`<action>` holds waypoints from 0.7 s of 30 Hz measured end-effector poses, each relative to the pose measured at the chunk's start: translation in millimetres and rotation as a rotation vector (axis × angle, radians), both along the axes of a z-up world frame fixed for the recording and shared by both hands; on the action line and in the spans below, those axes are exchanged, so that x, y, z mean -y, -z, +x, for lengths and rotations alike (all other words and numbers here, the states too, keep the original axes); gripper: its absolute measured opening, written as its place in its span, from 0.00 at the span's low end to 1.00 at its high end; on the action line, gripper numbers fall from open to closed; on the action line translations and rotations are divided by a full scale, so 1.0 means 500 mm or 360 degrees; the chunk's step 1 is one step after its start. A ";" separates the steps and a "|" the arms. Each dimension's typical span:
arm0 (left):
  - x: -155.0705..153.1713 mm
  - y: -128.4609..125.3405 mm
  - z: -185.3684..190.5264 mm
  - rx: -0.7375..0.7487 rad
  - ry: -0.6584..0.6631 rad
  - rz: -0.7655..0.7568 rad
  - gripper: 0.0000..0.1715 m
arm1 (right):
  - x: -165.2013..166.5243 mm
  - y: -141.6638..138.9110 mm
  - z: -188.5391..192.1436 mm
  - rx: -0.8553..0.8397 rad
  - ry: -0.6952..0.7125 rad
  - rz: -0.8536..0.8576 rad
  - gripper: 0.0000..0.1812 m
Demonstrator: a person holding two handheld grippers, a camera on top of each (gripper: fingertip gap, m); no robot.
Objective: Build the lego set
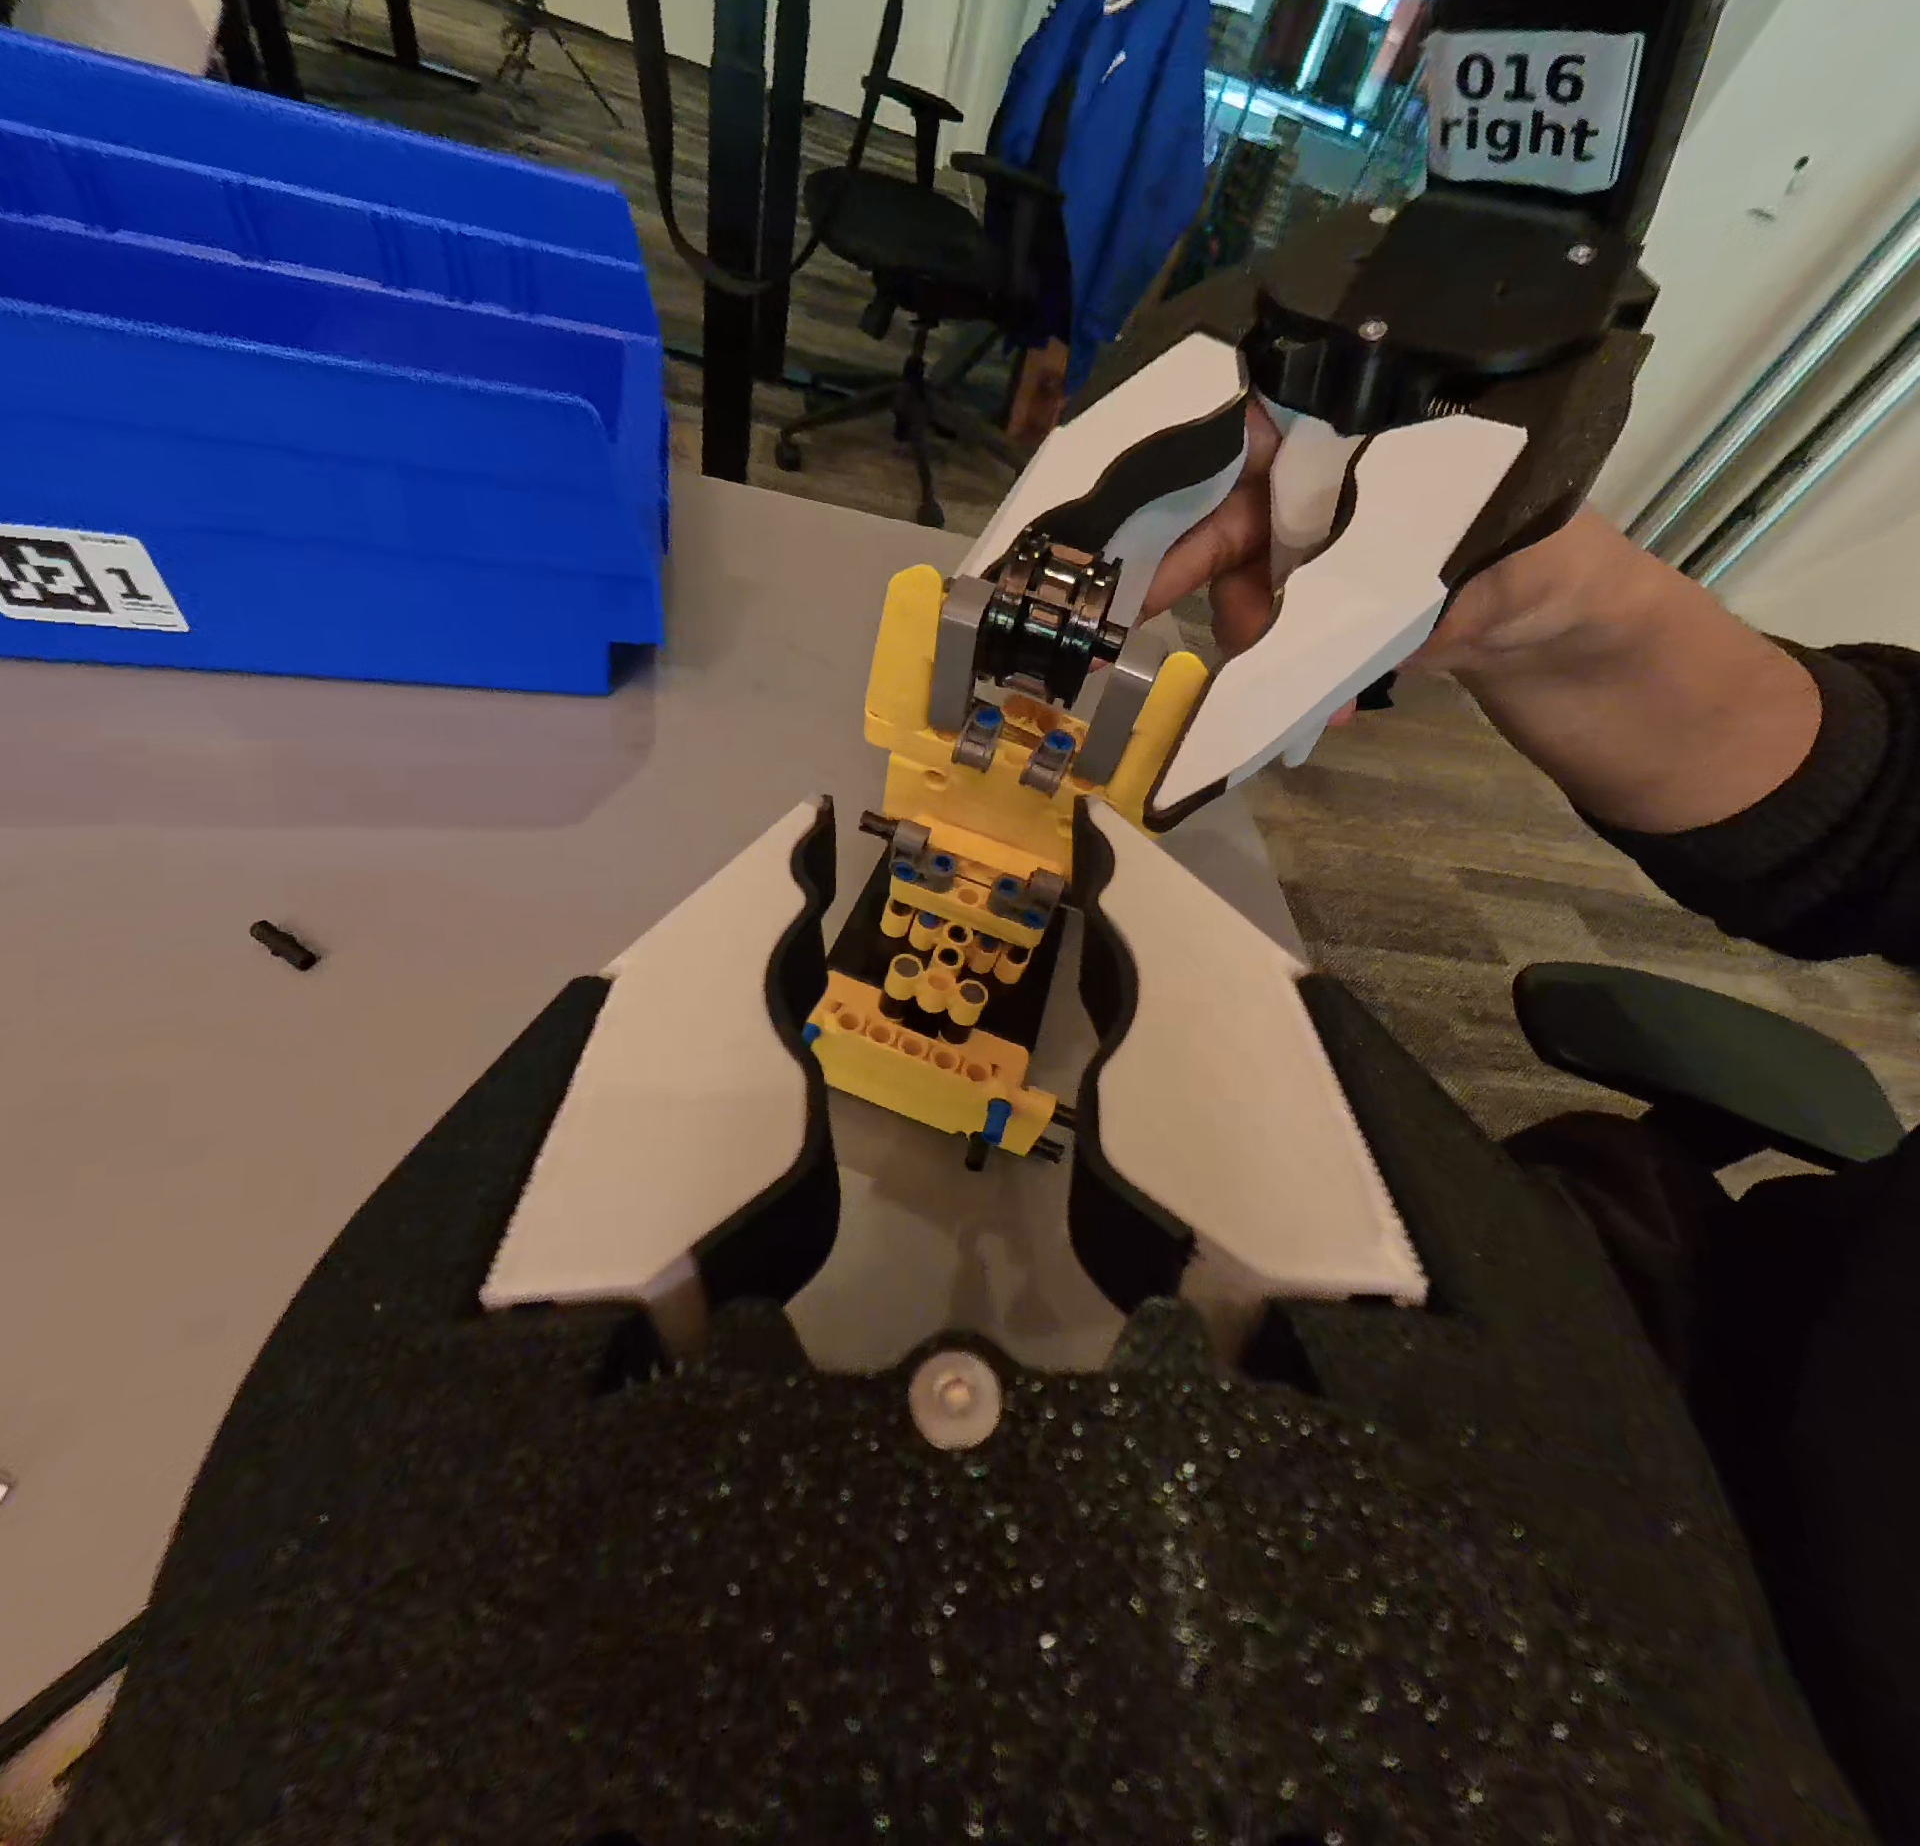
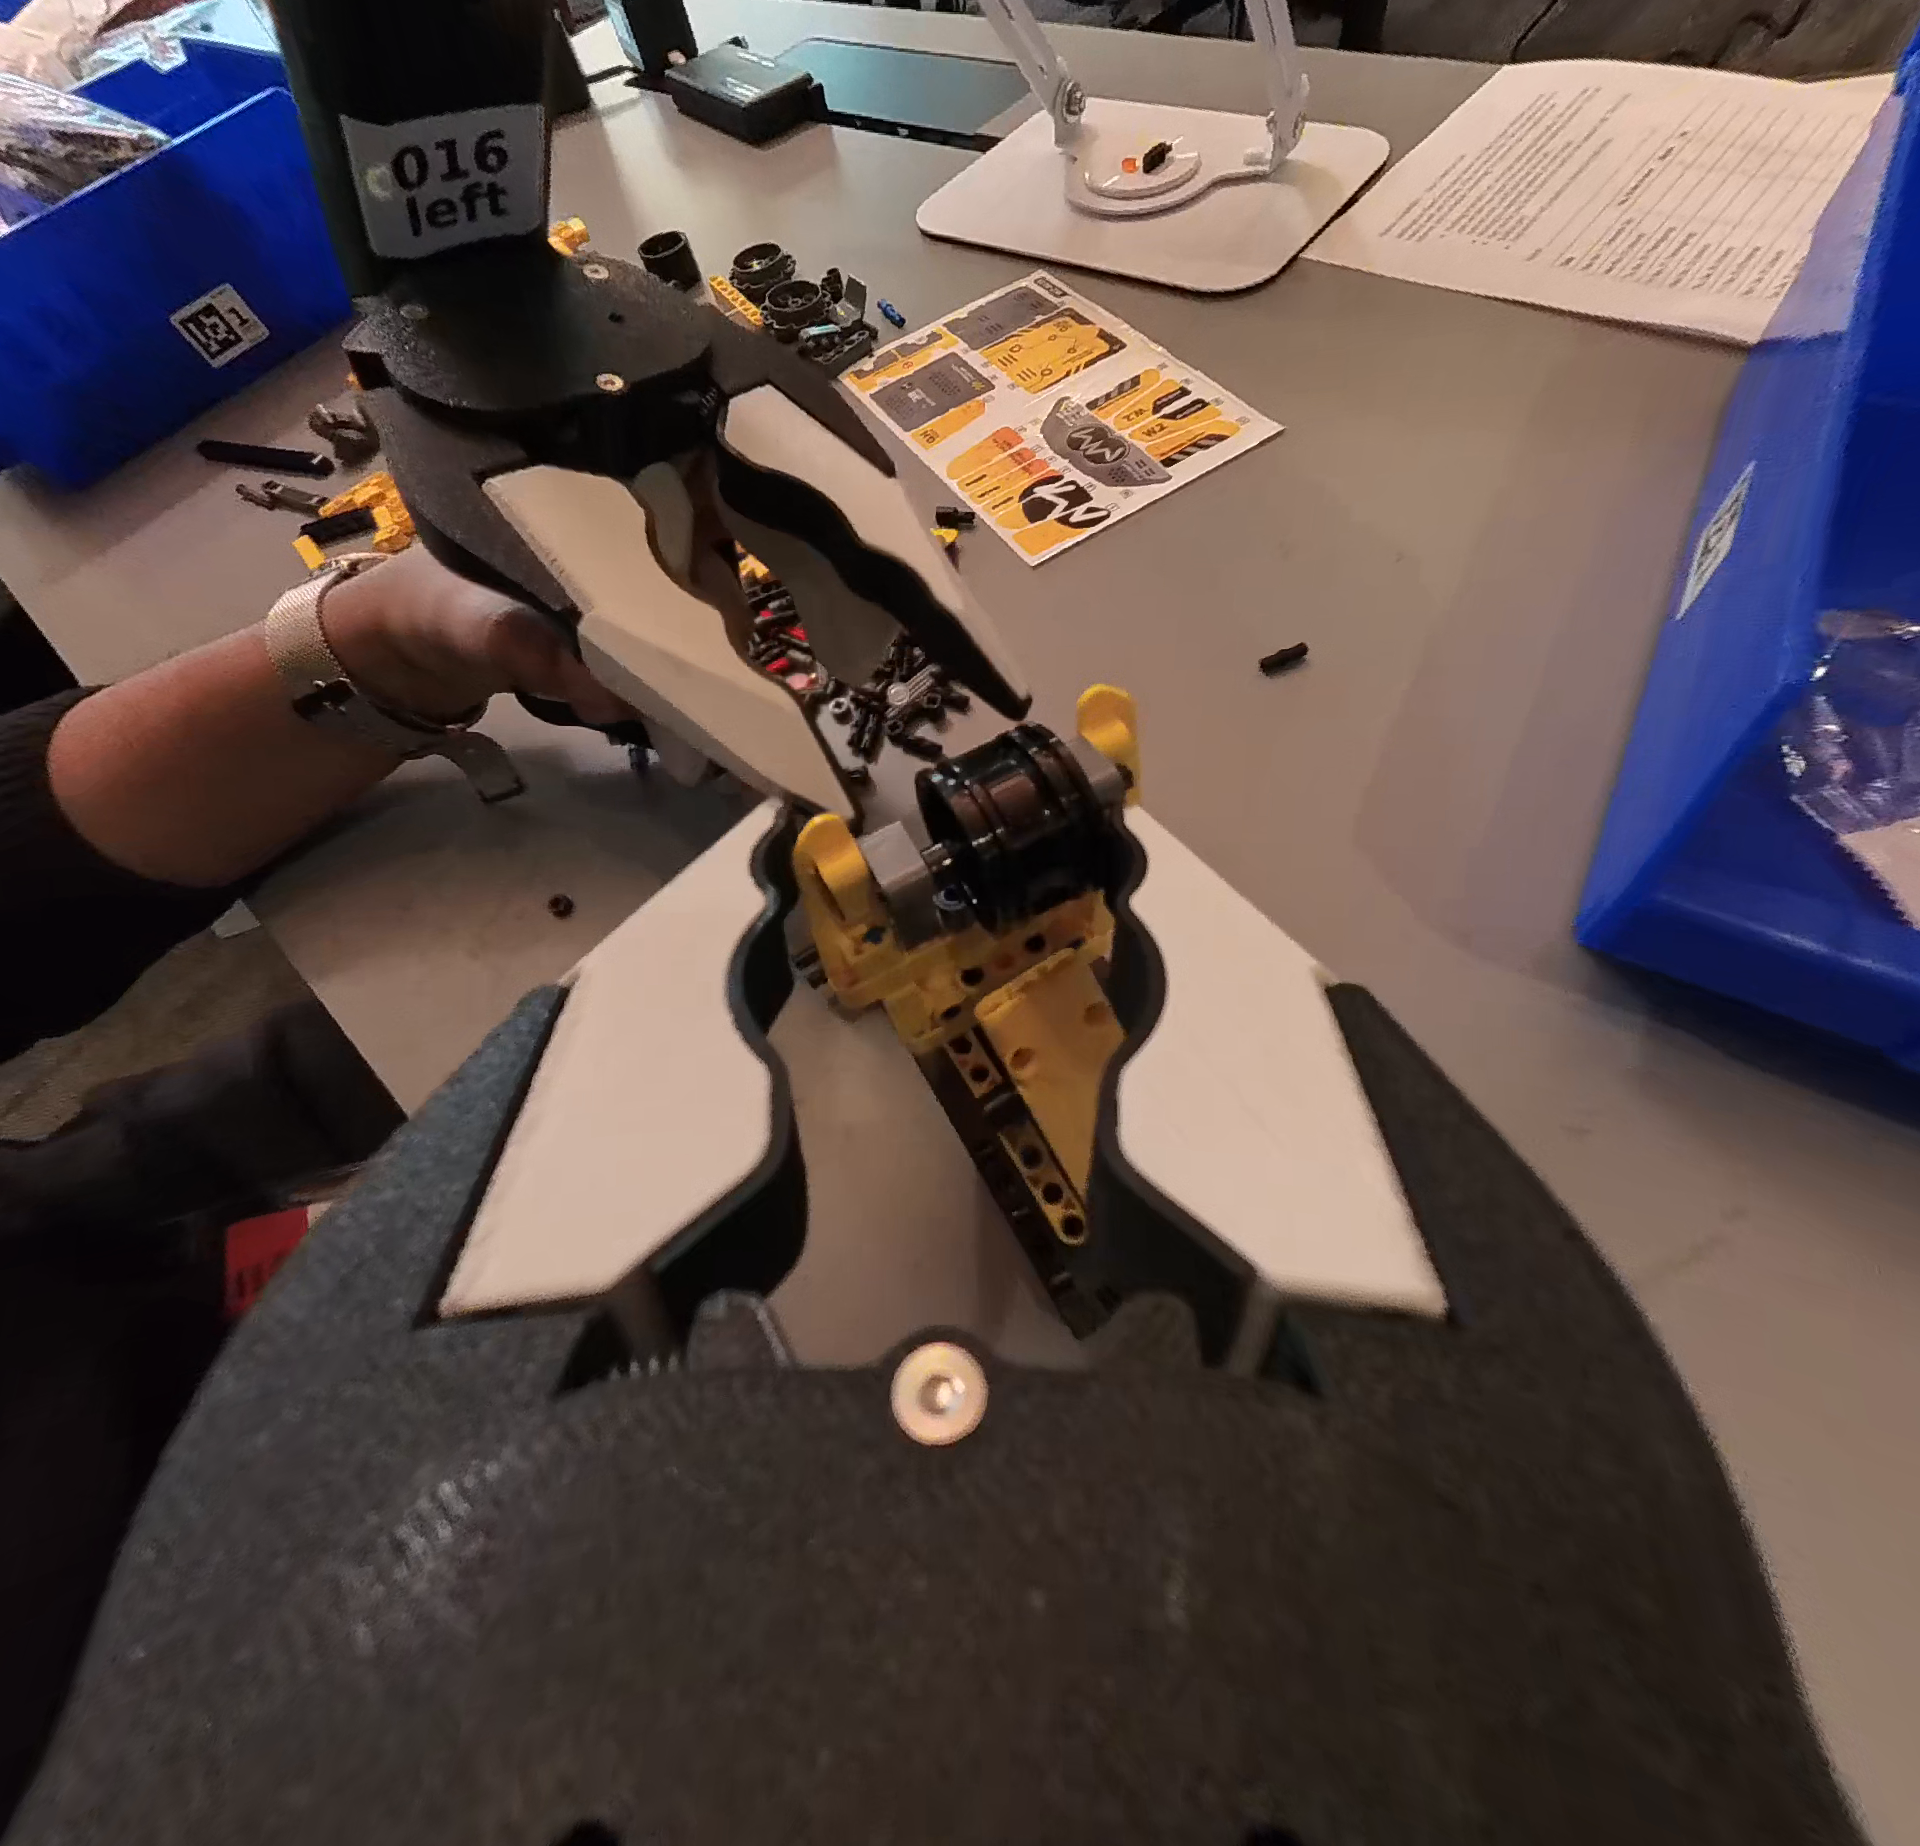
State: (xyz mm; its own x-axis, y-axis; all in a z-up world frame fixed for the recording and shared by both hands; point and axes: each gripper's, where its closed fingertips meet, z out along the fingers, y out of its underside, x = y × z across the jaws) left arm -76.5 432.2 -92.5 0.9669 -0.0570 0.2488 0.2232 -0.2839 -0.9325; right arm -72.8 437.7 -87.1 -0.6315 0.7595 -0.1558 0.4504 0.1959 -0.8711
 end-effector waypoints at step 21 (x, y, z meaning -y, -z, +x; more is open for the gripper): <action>-0.023 0.053 0.039 -0.0118 0.0136 -0.0142 0.17 | -0.011 0.012 0.013 0.0151 -0.0063 0.0111 0.32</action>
State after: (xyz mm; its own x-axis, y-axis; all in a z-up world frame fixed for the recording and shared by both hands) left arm -57.3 443.6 -118.9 0.9754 -0.1208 0.1845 0.1260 -0.3815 -0.9157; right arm -66.2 443.2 -93.1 -0.6463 0.7453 -0.1638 0.5209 0.2740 -0.8085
